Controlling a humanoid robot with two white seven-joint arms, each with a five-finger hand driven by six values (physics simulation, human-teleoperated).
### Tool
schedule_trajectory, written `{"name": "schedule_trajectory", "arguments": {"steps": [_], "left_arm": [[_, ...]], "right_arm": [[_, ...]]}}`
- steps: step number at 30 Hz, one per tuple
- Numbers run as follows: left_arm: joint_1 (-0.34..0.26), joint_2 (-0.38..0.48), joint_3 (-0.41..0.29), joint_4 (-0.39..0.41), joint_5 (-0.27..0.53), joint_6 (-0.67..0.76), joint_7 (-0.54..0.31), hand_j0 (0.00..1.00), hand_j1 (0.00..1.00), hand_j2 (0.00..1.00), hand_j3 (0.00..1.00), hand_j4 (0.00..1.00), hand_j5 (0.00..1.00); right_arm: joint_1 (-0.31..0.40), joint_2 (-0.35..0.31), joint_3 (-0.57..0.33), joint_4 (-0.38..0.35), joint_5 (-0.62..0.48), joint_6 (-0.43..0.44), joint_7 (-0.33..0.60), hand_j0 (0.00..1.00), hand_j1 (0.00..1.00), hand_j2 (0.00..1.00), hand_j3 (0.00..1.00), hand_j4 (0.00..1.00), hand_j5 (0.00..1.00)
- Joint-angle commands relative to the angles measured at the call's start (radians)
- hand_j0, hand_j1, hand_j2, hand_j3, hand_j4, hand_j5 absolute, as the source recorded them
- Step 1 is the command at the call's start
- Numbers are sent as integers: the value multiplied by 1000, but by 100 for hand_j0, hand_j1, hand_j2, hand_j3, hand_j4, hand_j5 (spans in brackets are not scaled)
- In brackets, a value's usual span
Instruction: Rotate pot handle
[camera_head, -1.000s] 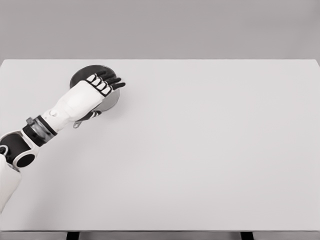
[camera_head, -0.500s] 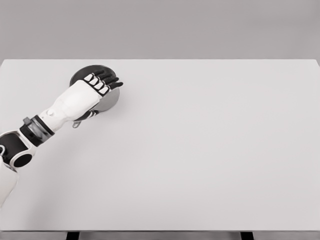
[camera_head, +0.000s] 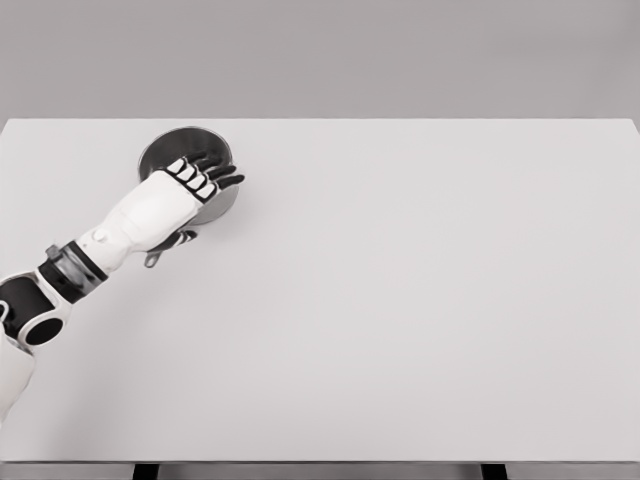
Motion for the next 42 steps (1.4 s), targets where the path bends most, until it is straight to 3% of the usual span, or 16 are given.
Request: {"name": "schedule_trajectory", "arguments": {"steps": [1,6,15,23,34,42], "left_arm": [[2,8,30,-1,8,0,1,100,100,100,100,100,100],[21,28,91,-1,9,0,0,100,100,100,100,100,100],[23,56,125,3,9,0,0,100,100,100,100,100,100],[78,76,214,6,11,0,1,100,100,100,100,100,100],[78,94,263,30,5,0,1,100,100,100,100,100,100],[63,119,283,102,0,0,1,100,100,100,100,100,100]], "right_arm": [[0,0,0,0,-1,0,0,100,100,100,100,100,100],[0,0,0,0,-1,0,0,100,100,100,100,100,100],[0,0,0,0,-1,0,0,100,100,100,100,100,100],[0,0,0,0,-1,0,0,100,100,100,100,100,100],[0,0,0,0,-1,0,0,100,100,100,100,100,100],[0,0,0,0,-1,0,0,100,100,100,100,100,100]]}}
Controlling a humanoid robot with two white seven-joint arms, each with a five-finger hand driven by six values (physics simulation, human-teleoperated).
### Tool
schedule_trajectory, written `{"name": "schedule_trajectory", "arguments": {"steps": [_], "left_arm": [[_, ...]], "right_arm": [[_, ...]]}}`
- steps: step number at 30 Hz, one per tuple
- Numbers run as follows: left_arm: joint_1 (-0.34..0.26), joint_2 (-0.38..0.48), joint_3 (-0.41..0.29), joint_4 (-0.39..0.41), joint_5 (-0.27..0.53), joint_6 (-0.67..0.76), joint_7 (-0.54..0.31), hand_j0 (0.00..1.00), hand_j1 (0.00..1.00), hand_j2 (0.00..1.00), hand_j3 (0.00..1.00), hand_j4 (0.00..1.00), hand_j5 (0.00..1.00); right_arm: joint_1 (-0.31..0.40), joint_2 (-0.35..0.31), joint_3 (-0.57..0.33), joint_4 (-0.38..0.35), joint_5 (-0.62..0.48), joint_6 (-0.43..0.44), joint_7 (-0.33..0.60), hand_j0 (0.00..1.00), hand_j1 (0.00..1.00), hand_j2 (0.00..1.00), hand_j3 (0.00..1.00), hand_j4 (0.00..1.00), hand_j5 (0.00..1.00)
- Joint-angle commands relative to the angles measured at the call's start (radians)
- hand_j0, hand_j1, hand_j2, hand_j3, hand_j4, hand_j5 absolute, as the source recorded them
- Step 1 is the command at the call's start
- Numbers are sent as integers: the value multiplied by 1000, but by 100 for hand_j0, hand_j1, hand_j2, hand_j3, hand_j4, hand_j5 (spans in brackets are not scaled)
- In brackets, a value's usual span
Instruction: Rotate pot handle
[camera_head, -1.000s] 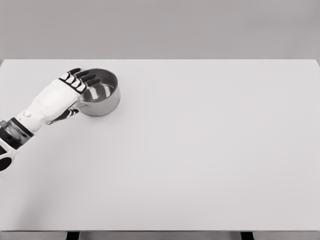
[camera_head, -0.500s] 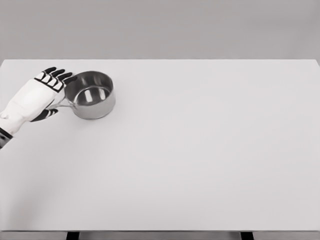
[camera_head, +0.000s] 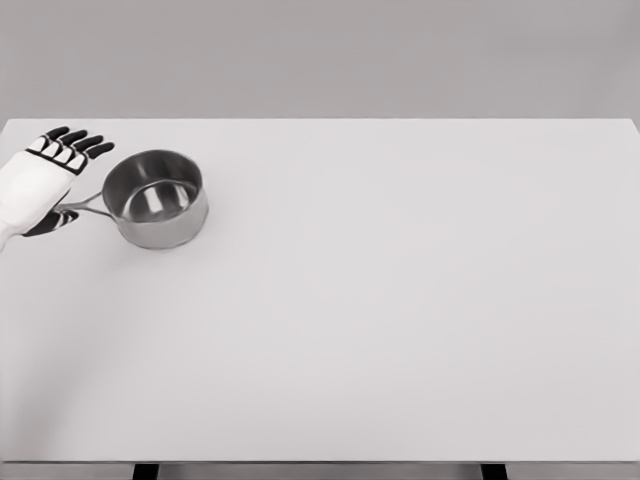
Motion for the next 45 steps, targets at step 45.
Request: {"name": "schedule_trajectory", "arguments": {"steps": [45], "left_arm": [[-150,11,-1,212,-51,0,-1,100,100,100,100,100,100]], "right_arm": [[2,0,0,0,-1,0,0,100,100,100,100,100,100]]}}
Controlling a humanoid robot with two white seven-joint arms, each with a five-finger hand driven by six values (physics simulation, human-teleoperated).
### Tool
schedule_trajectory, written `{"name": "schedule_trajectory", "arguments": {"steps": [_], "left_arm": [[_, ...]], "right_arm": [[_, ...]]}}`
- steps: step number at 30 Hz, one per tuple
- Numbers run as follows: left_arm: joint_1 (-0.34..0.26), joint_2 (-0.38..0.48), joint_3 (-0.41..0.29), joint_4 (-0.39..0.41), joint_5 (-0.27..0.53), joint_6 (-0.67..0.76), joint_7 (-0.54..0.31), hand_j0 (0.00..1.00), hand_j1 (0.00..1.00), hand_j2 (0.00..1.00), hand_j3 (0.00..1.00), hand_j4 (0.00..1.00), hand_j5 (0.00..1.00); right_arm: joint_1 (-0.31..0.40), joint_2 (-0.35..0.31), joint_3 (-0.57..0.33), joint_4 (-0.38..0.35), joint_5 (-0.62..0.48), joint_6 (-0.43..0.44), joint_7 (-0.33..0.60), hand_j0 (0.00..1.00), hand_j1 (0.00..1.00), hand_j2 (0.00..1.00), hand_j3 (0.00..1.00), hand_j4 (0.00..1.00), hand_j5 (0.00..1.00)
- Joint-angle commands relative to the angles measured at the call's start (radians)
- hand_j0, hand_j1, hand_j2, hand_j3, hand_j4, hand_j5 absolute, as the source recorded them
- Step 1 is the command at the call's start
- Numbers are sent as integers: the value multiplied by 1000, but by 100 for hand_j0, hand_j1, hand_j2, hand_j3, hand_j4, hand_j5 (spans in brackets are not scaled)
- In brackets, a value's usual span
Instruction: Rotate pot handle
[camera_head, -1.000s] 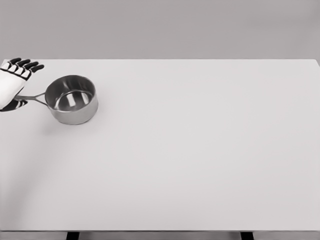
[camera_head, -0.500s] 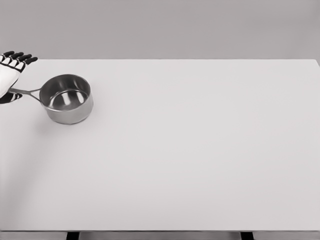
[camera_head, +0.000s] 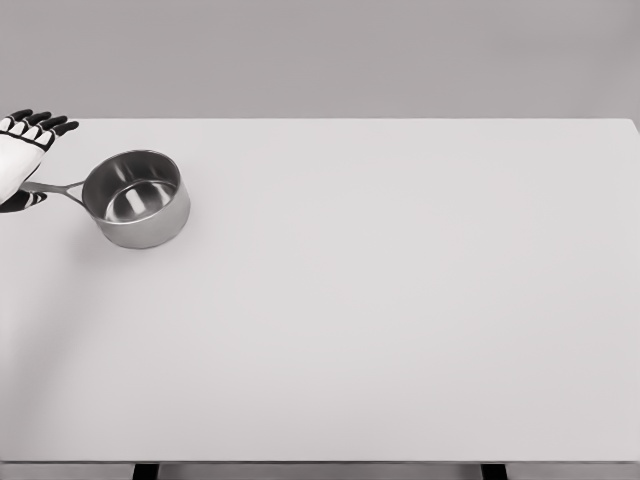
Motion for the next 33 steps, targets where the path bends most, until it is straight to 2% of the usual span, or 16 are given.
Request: {"name": "schedule_trajectory", "arguments": {"steps": [1,26,33], "left_arm": [[0,1,1,-1,8,0,1,100,100,100,100,100,100],[2,4,1,-16,14,0,1,100,100,100,100,100,100],[12,-1,-27,-83,19,0,1,100,100,100,100,100,100]], "right_arm": [[2,0,0,0,-1,0,0,100,100,100,100,100,100],[2,0,0,0,-1,0,0,100,100,100,100,100,100],[0,0,0,0,-1,0,0,100,100,100,100,100,100]]}}
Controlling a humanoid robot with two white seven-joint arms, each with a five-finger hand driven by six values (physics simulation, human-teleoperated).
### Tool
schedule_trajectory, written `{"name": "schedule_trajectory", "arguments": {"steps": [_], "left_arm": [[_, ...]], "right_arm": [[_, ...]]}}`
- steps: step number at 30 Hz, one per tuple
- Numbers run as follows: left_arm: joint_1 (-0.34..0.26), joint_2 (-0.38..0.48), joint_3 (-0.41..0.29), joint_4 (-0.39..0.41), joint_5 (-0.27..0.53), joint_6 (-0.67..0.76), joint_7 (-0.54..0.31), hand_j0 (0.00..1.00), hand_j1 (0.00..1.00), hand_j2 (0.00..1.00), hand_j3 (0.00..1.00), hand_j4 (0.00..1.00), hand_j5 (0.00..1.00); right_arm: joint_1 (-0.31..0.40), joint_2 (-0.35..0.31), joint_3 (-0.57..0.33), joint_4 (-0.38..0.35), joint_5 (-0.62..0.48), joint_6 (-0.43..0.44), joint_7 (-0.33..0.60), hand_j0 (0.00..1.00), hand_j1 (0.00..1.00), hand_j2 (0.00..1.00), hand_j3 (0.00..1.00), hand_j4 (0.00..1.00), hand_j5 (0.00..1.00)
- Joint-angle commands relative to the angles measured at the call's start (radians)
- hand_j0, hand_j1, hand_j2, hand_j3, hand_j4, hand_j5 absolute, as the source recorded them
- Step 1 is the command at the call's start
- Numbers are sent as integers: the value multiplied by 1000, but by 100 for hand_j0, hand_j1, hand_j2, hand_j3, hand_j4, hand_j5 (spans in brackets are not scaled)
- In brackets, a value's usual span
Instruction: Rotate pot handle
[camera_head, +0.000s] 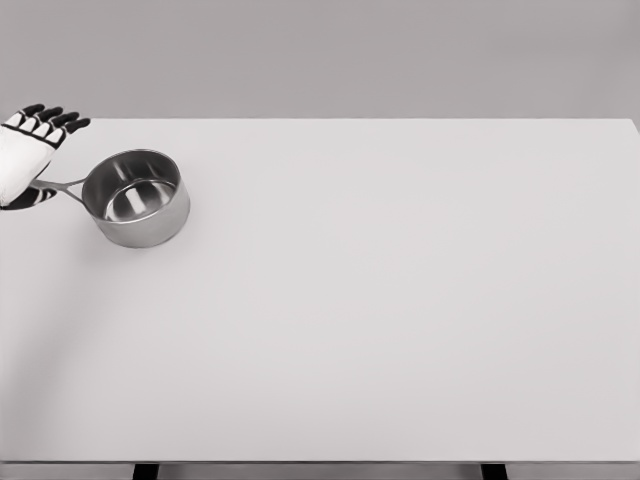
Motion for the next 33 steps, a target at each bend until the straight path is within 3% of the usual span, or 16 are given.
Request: {"name": "schedule_trajectory", "arguments": {"steps": [1,3,6,11,16,18,22,25,33], "left_arm": [[2,-2,-12,-42,11,0,0,100,100,100,100,100,100],[3,-2,-23,-109,27,0,-2,100,100,100,100,100,100],[9,1,-109,-210,82,0,-6,100,100,100,100,100,100],[64,1,-123,-401,106,0,-11,100,100,100,100,100,100],[86,-5,-124,-404,119,0,-11,100,100,100,100,100,100],[87,-80,-126,-404,106,0,-16,100,100,100,100,100,100],[60,-197,-259,-398,96,0,-77,100,100,100,100,100,100],[57,-229,-320,-393,99,0,-88,100,100,100,100,100,100],[67,-278,-359,-376,96,0,-89,100,100,100,100,100,100]], "right_arm": [[2,0,0,0,-1,0,0,100,100,100,100,100,100],[2,0,0,0,-1,0,0,100,100,100,100,100,100],[2,0,0,0,-1,0,0,100,100,100,100,100,100],[2,0,0,0,-1,0,0,100,100,100,100,100,100],[2,0,0,0,-1,0,0,100,100,100,100,100,100],[2,0,0,0,-1,0,0,100,100,100,100,100,100],[2,0,0,0,-1,0,0,100,100,100,100,100,100],[0,0,0,0,-1,0,0,100,100,100,100,100,100],[2,0,0,0,-1,0,0,100,100,100,100,100,100]]}}
